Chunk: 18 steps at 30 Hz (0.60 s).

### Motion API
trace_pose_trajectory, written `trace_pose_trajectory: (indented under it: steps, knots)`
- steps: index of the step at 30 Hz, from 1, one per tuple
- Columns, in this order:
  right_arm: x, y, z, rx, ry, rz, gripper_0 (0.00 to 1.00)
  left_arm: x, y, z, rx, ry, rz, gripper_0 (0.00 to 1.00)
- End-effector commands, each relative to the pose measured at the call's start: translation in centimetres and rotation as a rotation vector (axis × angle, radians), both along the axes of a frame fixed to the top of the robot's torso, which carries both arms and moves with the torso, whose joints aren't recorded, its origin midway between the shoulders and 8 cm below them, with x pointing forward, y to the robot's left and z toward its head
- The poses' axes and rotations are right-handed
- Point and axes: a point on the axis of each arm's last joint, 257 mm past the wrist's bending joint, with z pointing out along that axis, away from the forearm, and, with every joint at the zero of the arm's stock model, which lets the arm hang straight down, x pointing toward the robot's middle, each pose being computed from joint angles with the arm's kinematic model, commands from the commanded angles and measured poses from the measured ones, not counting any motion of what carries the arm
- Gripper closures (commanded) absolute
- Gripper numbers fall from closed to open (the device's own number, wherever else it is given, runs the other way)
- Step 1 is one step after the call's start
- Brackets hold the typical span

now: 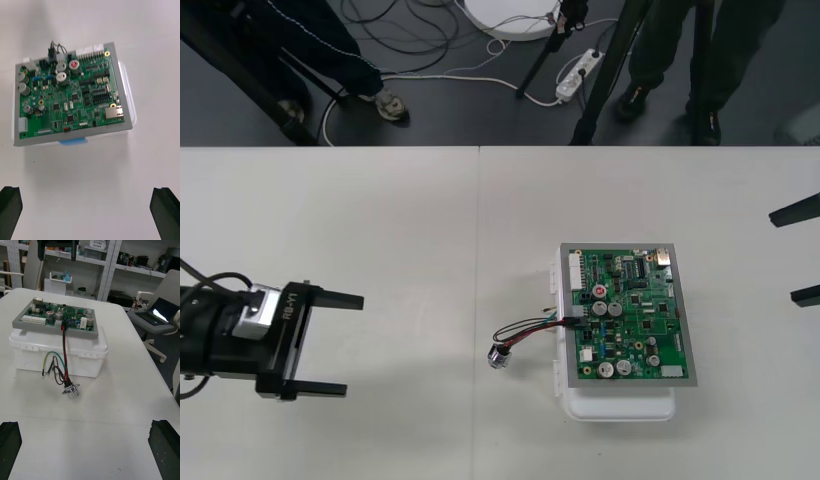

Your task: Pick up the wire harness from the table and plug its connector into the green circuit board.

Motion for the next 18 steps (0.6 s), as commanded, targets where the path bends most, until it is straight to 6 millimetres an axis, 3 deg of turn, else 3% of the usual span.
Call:
trace_pose_trajectory:
  steps: [1, 10, 18]
  knots:
    - [-0.6, -1.8, 2.7, 0.029, -0.050, 0.040, 0.00, -3.8, 2.5, 2.1, 0.093, 0.048, -0.057, 0.00]
    - [-2.8, -1.1, 5.0, 0.218, -0.095, 0.093, 0.00, -4.7, 3.3, 6.3, 0.120, 0.102, -0.037, 0.00]
    - [-5.9, -1.7, 5.2, 0.208, -0.094, 0.101, 0.00, -3.6, 4.5, 7.8, 0.156, 0.073, -0.008, 0.00]
